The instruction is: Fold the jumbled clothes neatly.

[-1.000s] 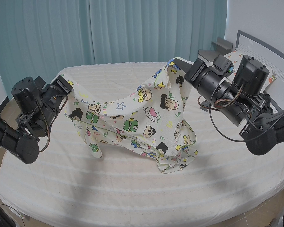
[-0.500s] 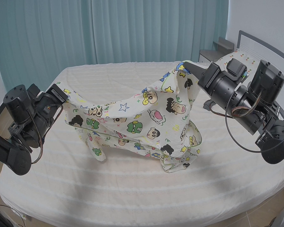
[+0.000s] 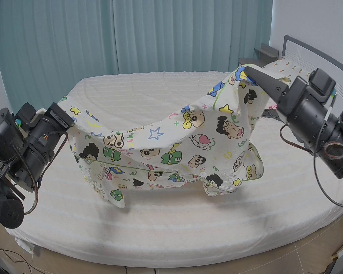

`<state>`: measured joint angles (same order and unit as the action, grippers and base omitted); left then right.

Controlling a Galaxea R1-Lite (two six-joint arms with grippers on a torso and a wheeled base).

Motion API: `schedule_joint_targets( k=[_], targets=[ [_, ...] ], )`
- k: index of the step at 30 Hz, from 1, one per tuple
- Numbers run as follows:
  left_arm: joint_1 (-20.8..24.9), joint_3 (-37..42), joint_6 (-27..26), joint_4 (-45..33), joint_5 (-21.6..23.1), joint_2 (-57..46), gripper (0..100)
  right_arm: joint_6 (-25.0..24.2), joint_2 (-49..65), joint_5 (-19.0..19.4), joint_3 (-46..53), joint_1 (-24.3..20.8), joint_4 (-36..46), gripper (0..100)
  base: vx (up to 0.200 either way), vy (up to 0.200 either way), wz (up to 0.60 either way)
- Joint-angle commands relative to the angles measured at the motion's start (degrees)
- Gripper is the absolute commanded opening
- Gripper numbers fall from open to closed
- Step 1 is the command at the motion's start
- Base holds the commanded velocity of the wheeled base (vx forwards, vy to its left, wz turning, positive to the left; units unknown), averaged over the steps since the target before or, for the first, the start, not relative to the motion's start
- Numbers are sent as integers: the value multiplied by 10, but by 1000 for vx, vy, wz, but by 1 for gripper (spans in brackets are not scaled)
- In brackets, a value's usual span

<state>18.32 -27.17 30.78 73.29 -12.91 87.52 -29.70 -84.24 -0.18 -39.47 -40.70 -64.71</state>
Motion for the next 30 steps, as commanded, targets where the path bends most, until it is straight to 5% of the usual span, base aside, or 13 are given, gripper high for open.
schedule_joint_targets(
  k=[1, 24, 30],
  targets=[
    [12, 40, 1, 0, 2, -60, 0, 5, 80, -3, 41, -37, 5, 0, 0, 0, 0],
    [56, 126, 2, -48, 4, -207, 0, 17, 164, 10, 68, -46, 45, 0, 0, 0, 0],
    [125, 128, 2, -82, 7, -263, 0, 17, 166, 27, 78, -55, 49, 0, 0, 0, 0]
  ],
)
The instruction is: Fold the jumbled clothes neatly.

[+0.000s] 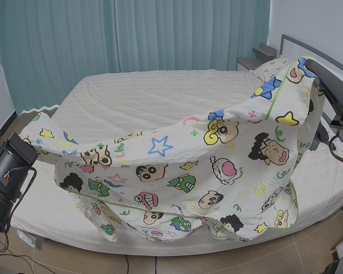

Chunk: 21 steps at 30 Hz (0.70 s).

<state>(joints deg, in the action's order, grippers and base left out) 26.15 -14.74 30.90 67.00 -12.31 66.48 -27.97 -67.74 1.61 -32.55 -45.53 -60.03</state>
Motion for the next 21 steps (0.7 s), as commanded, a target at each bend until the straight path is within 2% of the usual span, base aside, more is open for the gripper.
schedule_joint_targets(
  k=[1, 3, 6, 11, 16, 19, 21],
  targets=[
    [84, 2, 1, -55, 1, -84, 0, -1, 4, 16, 21, -11, 7, 0, 0, 0, 0],
    [103, -2, 1, -114, 2, -114, 0, -3, 16, 32, 28, -12, 9, 0, 0, 0, 0],
    [106, -7, 1, -152, 7, -144, 0, -10, 38, 53, 26, -13, 18, 0, 0, 0, 0],
    [109, -9, 1, -166, 16, -174, 0, -27, 64, 59, 23, -13, 48, 0, 0, 0, 0],
    [137, -9, 29, -218, 22, -187, 0, -35, 98, 69, 28, -47, 78, 0, 0, 0, 0],
    [145, -13, 67, -239, 63, -188, 0, -39, 111, 81, 27, -57, 117, 0, 0, 0, 0],
    [145, -13, 79, -240, 86, -187, 0, -54, 124, 104, 24, -58, 121, 0, 0, 0, 0]
  ],
)
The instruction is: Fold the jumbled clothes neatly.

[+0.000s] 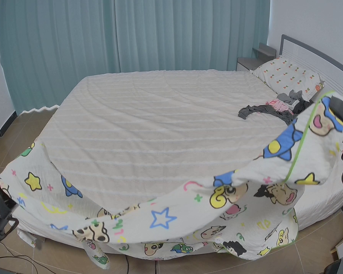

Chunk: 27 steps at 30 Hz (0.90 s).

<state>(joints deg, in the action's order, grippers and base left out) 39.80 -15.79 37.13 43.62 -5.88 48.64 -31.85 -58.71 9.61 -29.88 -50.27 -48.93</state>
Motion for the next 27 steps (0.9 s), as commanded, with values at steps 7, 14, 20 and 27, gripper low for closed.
schedule_joint_targets(
  k=[7, 14, 20, 27],
  targets=[
    [11, -12, 17, -7, 59, 14, 0, -42, 34, 70, -4, -11, 60, 0, 0, 0, 0],
    [48, -14, 30, -6, 72, 47, 0, -42, 4, 78, -24, -58, 74, 0, 0, 0, 0],
    [54, -21, 44, -8, 86, 85, 0, -42, -47, 77, -39, -54, 67, 0, 0, 0, 0],
    [19, -30, 43, -19, 52, 143, 0, -42, -53, 73, -45, 23, 74, 0, 0, 0, 0]
  ],
)
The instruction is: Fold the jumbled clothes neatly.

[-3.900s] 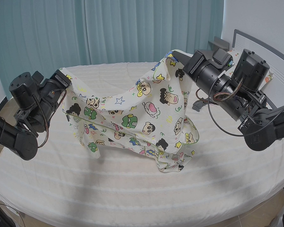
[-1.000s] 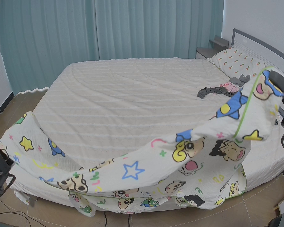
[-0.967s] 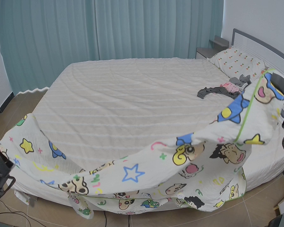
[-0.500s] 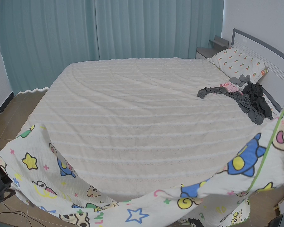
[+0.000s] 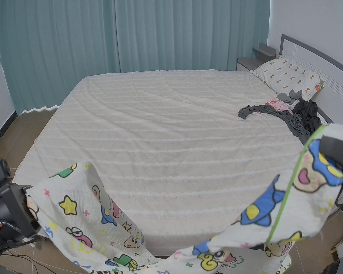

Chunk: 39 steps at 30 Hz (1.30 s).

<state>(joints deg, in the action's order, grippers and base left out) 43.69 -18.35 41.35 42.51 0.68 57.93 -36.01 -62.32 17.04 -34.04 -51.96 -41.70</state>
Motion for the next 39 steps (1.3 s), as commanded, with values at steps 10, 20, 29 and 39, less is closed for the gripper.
schedule_joint_targets(
  k=[10, 20, 29, 39],
  targets=[
    [-35, -34, 19, -87, -120, 91, 0, 0, -61, -1, 4, 193, 7, 0, 0, 0, 0],
    [-48, -35, 19, -95, -214, 88, 0, 1, -81, -25, 5, 211, 7, 0, 0, 0, 0],
    [-90, -52, 17, -90, -197, 144, 0, 8, -119, -66, -24, 212, 4, 0, 0, 0, 0],
    [-176, -136, 5, -94, -95, 216, 0, 12, -173, -68, -73, 237, 7, 0, 40, 0, 0]
  ],
)
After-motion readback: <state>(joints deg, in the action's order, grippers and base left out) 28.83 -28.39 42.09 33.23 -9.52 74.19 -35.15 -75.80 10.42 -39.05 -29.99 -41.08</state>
